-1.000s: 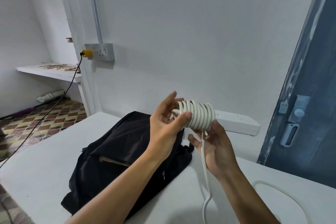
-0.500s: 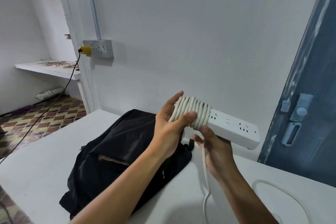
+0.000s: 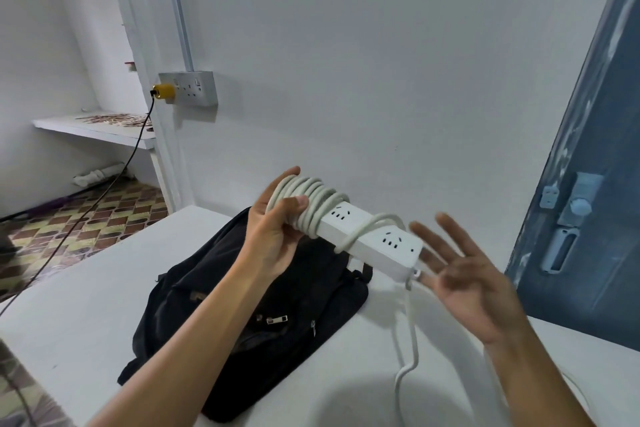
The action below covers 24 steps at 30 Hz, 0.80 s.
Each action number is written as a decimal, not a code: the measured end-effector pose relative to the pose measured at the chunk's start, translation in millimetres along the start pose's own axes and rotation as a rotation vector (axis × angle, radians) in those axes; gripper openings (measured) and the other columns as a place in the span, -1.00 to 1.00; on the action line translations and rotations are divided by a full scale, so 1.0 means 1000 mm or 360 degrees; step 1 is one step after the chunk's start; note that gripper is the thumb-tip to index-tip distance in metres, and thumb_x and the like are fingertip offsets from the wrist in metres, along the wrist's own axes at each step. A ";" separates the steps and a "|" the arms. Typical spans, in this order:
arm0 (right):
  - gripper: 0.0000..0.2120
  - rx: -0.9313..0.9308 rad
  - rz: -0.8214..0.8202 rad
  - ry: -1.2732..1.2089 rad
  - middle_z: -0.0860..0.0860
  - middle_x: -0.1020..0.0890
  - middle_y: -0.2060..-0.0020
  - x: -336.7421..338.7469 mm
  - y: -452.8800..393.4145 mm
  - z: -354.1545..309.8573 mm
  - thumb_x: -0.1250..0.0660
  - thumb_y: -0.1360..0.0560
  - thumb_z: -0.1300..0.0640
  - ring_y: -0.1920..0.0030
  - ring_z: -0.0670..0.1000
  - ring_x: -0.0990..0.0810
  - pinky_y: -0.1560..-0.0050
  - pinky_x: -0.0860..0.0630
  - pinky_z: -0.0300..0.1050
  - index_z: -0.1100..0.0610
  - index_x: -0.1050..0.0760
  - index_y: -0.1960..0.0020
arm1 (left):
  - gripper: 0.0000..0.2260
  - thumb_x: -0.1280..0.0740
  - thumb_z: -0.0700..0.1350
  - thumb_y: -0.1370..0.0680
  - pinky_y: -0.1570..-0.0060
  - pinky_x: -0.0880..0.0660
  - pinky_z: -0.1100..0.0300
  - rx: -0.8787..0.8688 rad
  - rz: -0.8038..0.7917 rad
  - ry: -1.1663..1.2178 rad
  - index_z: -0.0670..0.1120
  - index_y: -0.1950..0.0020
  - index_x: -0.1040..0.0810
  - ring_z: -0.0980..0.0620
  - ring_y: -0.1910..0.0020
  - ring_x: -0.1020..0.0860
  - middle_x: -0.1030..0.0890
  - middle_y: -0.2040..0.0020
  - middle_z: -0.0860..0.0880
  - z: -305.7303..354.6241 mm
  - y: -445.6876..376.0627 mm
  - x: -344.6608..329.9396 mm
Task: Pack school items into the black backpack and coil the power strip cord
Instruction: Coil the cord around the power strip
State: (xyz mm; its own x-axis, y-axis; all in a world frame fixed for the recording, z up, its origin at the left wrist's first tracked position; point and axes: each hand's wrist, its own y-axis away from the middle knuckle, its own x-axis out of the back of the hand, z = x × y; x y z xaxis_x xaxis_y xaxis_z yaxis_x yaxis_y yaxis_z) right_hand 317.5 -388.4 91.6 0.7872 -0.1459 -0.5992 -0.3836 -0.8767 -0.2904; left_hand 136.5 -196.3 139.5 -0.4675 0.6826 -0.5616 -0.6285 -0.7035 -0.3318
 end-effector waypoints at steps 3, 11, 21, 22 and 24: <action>-0.67 0.0112 0.0166 0.0402 0.19 -0.60 -0.19 -0.011 -0.008 -0.022 -0.43 -0.36 0.04 -0.24 0.23 -0.54 -0.23 -0.49 0.11 0.08 -0.62 -0.10 | -0.44 -0.46 -0.24 -0.16 0.03 -0.60 0.07 -0.0030 -0.0124 -0.0151 -0.12 -0.17 -0.58 -0.09 0.06 -0.62 -0.62 0.01 -0.17 0.006 0.001 0.005; -0.70 -0.0336 -0.0348 0.1824 -0.30 -0.65 0.13 -0.084 -0.017 -0.011 -0.29 -0.39 -0.34 0.16 -0.26 -0.61 0.19 -0.46 -0.40 -0.33 -0.44 -0.09 | -0.47 -0.48 -0.25 -0.18 -0.11 -0.52 -0.04 -0.0247 -0.0402 -0.0585 -0.04 -0.15 -0.63 -0.22 -0.08 -0.57 -0.58 -0.08 -0.29 0.022 -0.006 -0.001; -0.43 -0.0181 -0.0096 0.1261 -0.05 -0.68 0.02 -0.086 -0.006 0.041 -0.54 -0.27 0.06 0.03 -0.04 -0.67 0.10 -0.55 -0.19 -0.11 -0.45 -0.22 | -0.42 -0.43 0.15 -0.37 -0.37 -0.27 -0.26 0.0084 -0.0429 0.0077 -0.13 -0.30 -0.52 -0.28 -0.24 -0.44 -0.55 -0.14 -0.24 0.018 -0.006 -0.007; -0.41 -0.0184 -0.0090 0.1235 -0.04 -0.68 0.00 -0.089 -0.004 0.045 -0.53 -0.27 0.05 0.02 -0.03 -0.67 0.09 -0.55 -0.18 -0.11 -0.43 -0.25 | -0.48 -0.37 0.08 -0.41 -0.36 -0.25 -0.32 0.0088 -0.0426 0.0201 -0.16 -0.29 -0.51 -0.33 -0.26 -0.42 -0.54 -0.13 -0.26 0.015 -0.005 -0.009; -0.43 -0.0166 -0.0107 0.1201 -0.05 -0.66 -0.02 -0.093 0.000 0.051 -0.51 -0.28 0.03 0.01 -0.03 -0.66 0.09 -0.55 -0.18 -0.11 -0.43 -0.25 | -0.57 -0.34 0.01 -0.42 -0.25 -0.36 -0.30 0.0119 -0.0457 0.0357 -0.22 -0.18 -0.53 -0.35 -0.25 -0.43 -0.55 -0.13 -0.27 0.008 -0.005 -0.012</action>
State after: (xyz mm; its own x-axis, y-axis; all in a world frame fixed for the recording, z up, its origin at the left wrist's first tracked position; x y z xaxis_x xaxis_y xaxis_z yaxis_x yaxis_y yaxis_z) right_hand 219.7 -351.9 109.3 0.9380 -0.3317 0.1004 -0.3052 -0.9280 -0.2136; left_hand 140.1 -199.7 153.6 -0.1226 0.7839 -0.6086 -0.7619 -0.4674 -0.4485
